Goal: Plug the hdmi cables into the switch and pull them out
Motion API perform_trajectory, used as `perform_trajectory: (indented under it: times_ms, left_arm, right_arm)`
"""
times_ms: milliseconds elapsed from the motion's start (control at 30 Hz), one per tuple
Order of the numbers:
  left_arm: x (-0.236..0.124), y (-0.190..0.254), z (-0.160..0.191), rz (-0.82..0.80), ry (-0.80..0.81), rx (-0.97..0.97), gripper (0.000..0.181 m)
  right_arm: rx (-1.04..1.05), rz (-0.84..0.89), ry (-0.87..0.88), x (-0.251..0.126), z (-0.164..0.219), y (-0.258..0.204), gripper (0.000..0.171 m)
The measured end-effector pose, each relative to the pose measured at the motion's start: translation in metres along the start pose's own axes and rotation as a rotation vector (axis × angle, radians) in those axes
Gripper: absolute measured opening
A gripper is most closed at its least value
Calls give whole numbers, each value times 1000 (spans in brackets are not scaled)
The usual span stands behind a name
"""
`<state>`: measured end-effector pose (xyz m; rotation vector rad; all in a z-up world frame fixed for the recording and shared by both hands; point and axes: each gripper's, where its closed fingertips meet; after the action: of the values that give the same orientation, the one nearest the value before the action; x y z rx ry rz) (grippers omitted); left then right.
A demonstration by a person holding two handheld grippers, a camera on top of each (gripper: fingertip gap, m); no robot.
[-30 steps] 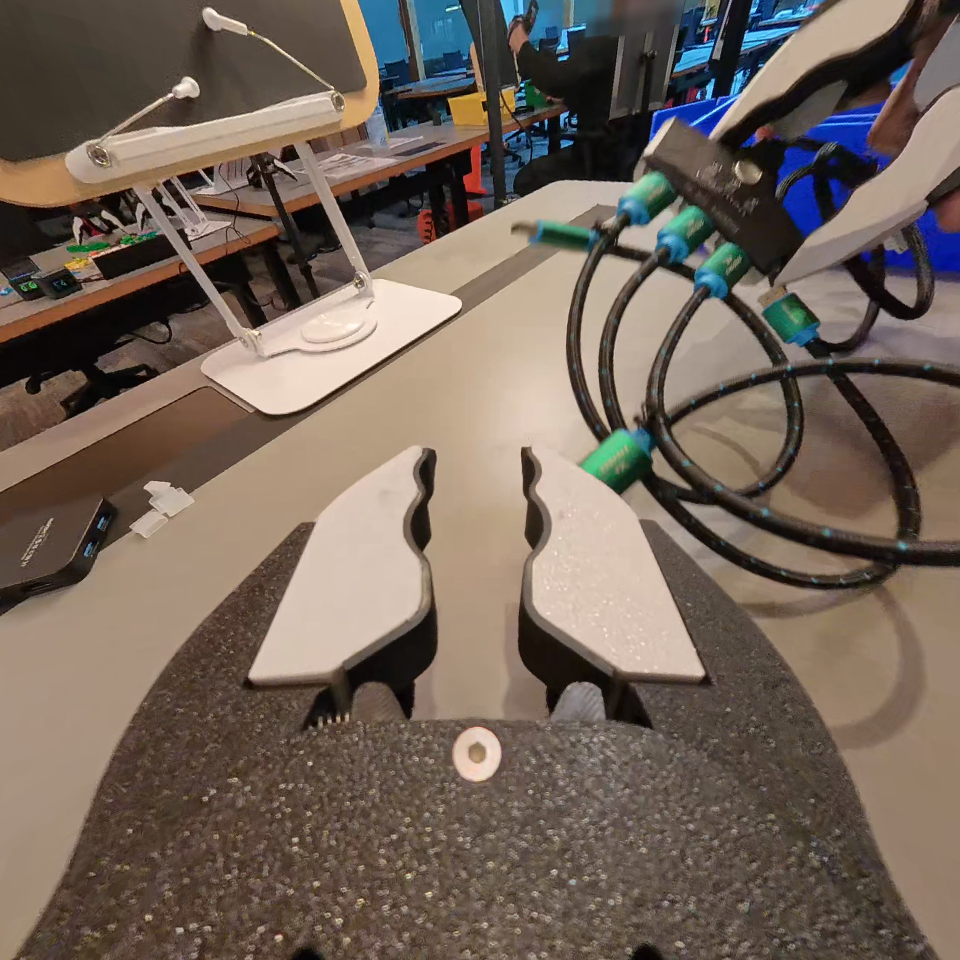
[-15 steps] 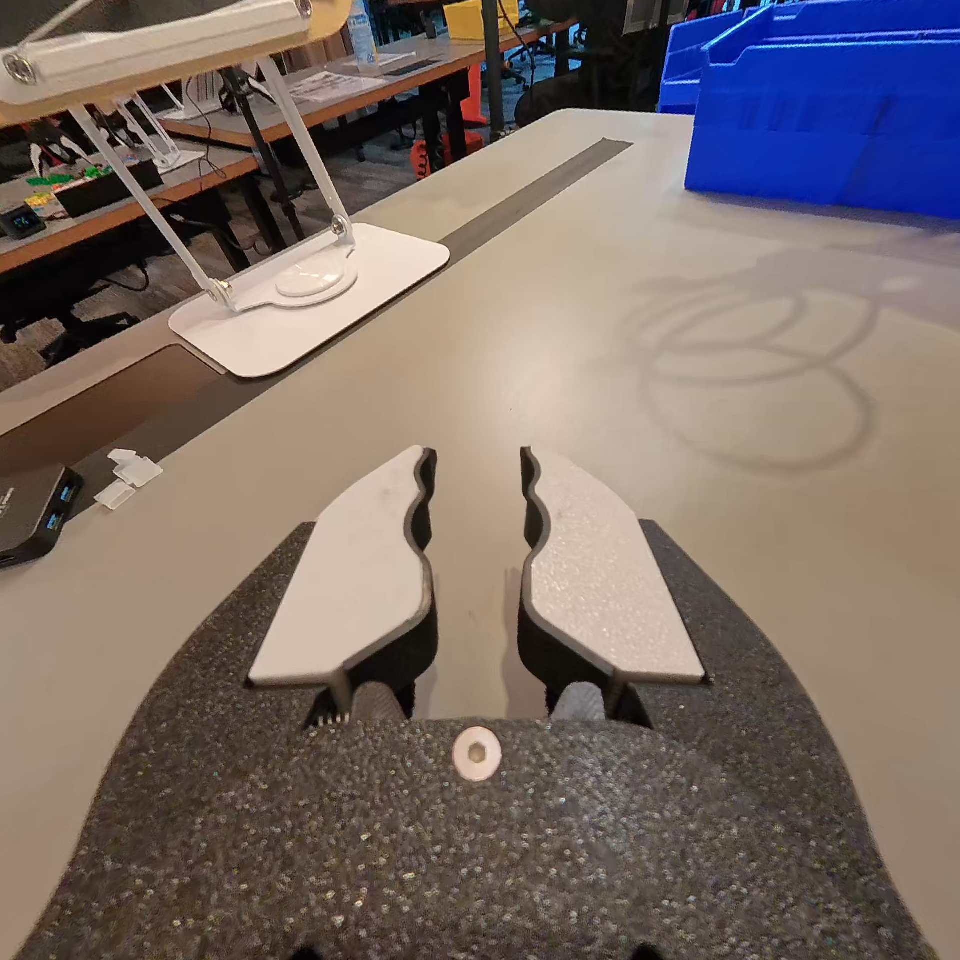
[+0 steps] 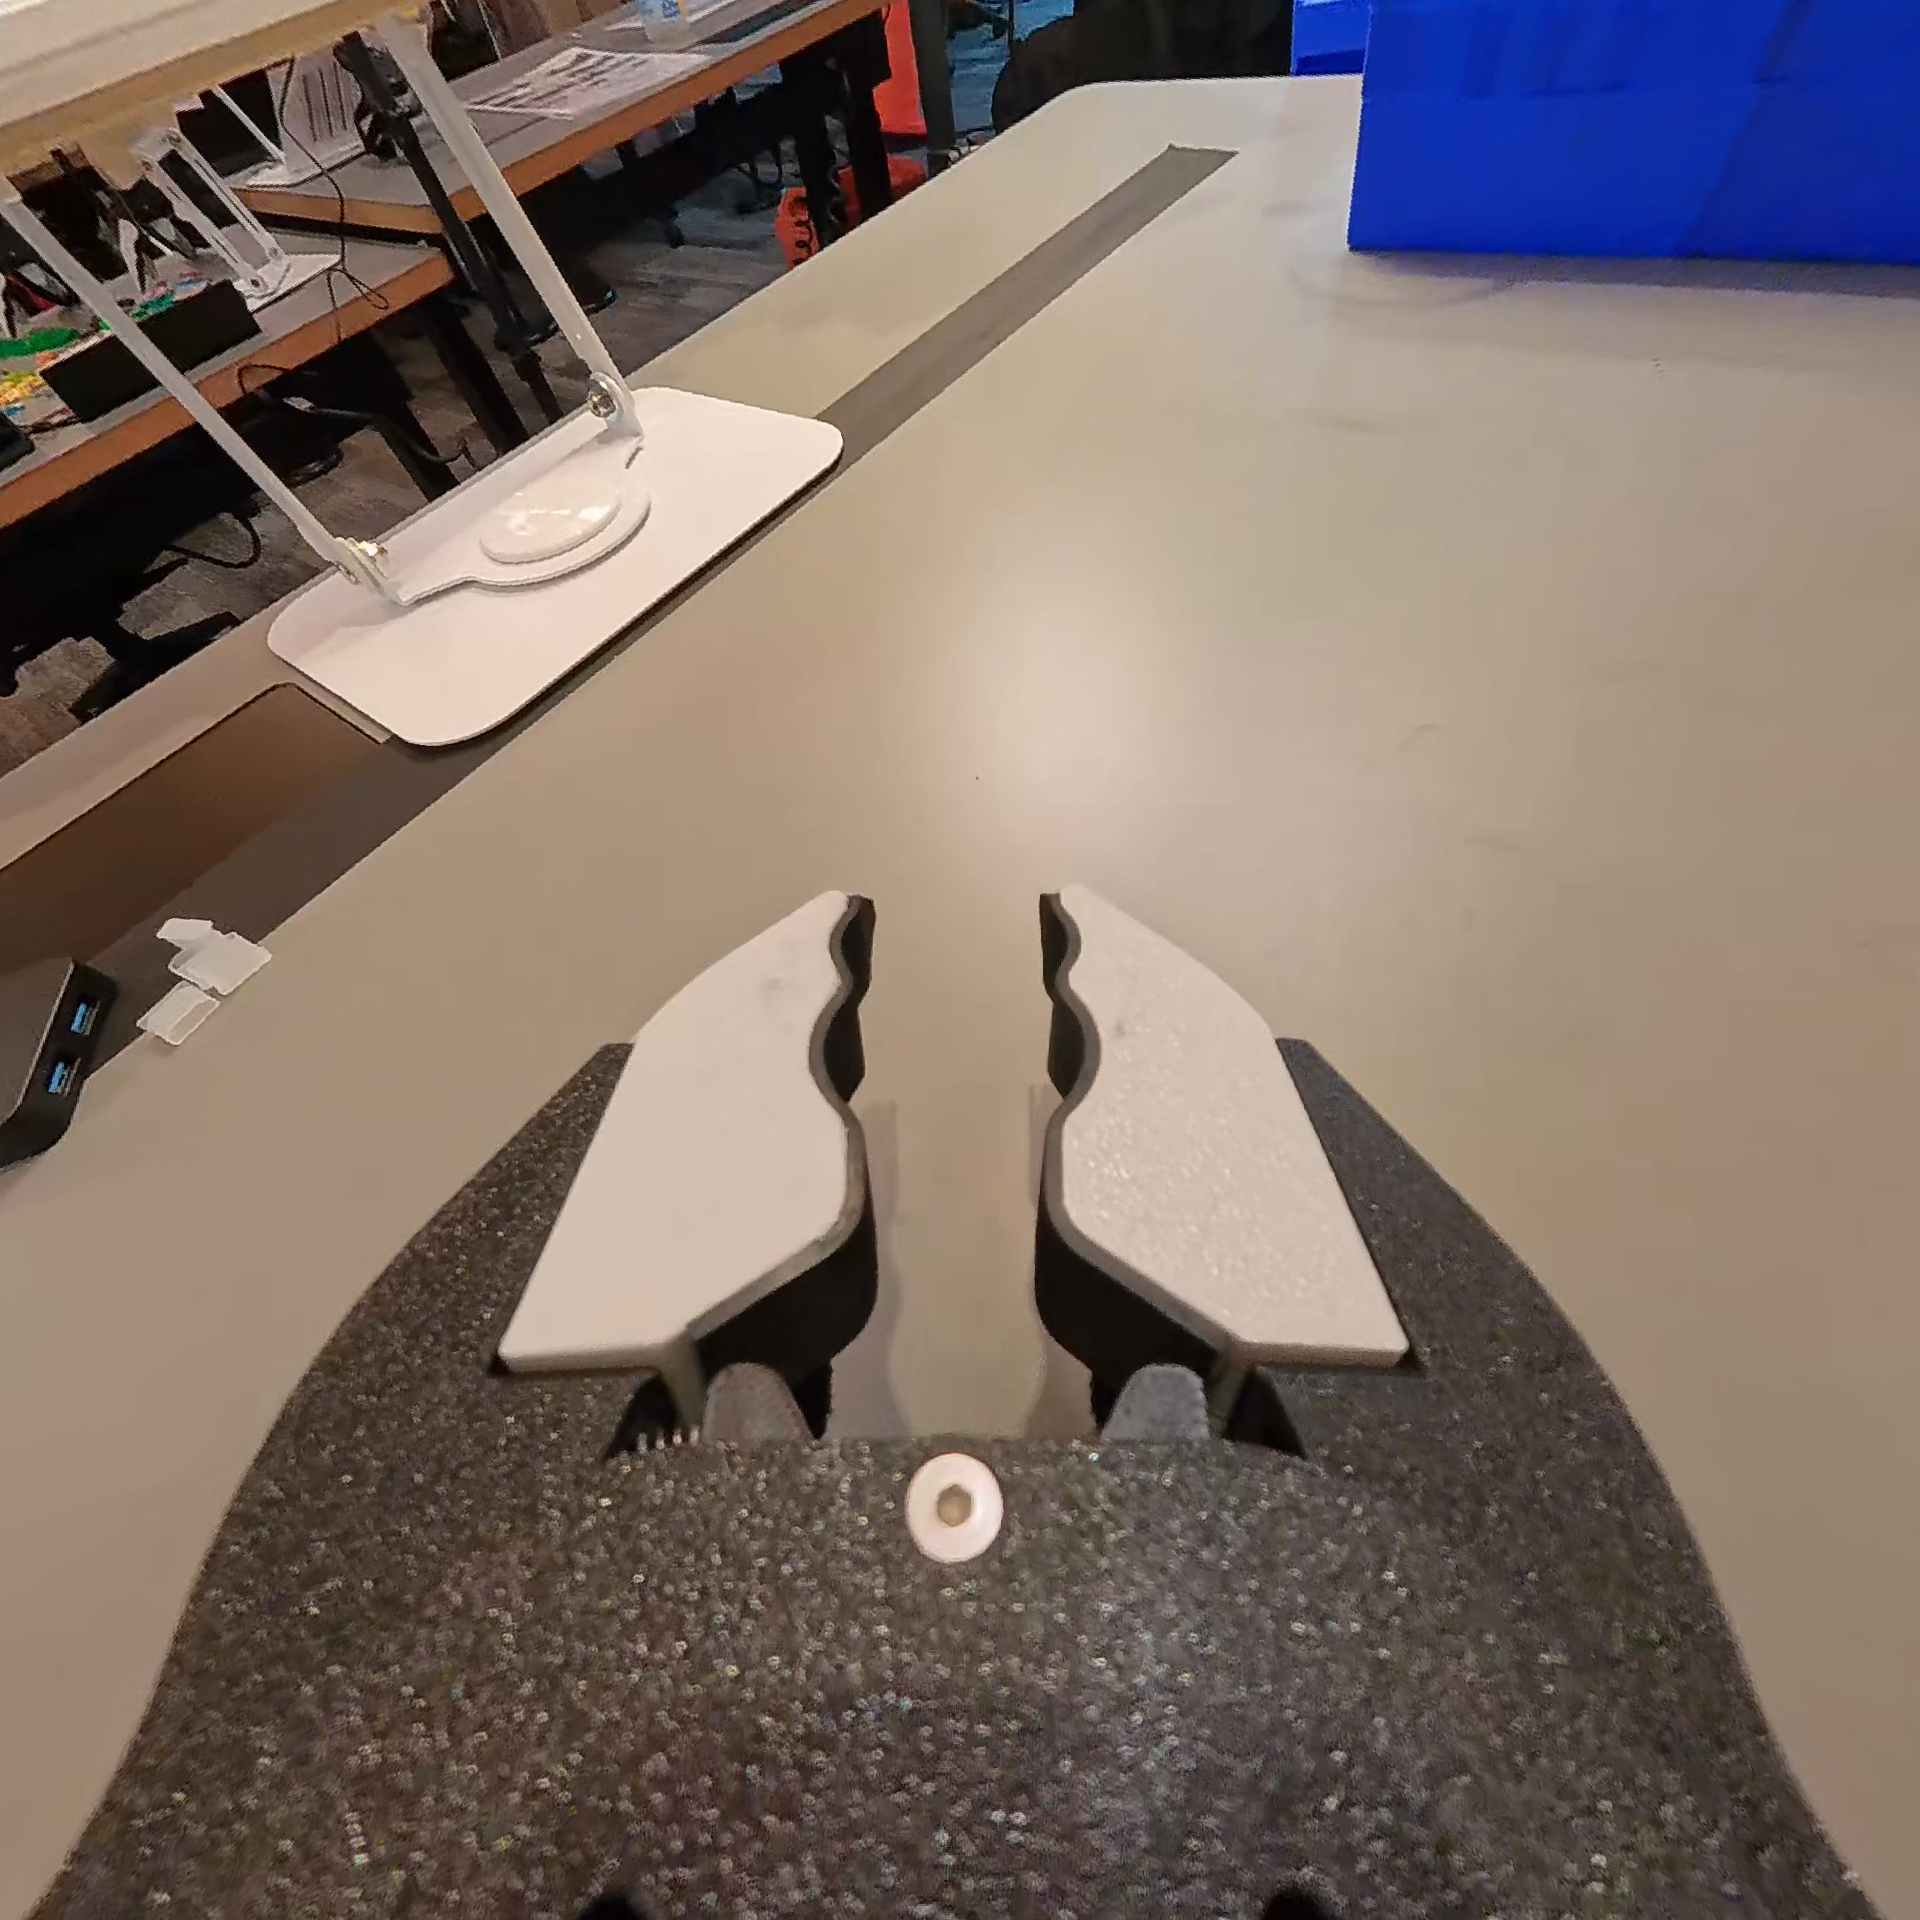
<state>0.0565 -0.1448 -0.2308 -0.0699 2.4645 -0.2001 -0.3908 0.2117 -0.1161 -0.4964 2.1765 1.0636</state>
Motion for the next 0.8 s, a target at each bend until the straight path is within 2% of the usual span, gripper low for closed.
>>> perform_trajectory:
  times_ms: [167,333,467,600,800]
  left_arm:
    - [0,-1,0,6,0,-9,32]
    - [0,0,0,12,-5,-8,32]
    - [0,0,0,3,1,-5,32]
    - [-3,-5,-3,-19,30,-23,33]
    - [-13,-9,-2,-64,55,-58,27]
  right_arm:
    - [-97,-50,-117,39,26,-37,81]
    - [-137,-154,-99,41,28,-46,78]
    - [-91,-340,45,10,13,-46,76]
    - [-122,-422,203,-40,9,-50,75]
    - [-187,-615,336,-98,62,-107,77]
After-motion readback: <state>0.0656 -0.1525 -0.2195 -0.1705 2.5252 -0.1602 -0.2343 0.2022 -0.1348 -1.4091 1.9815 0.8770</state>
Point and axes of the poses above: each gripper's, where its closed fingertips meet, x out along the fingers, z out of its underside, y = z × x across the jaws, and after that the axes turned 14 degrees about -y, right-handed
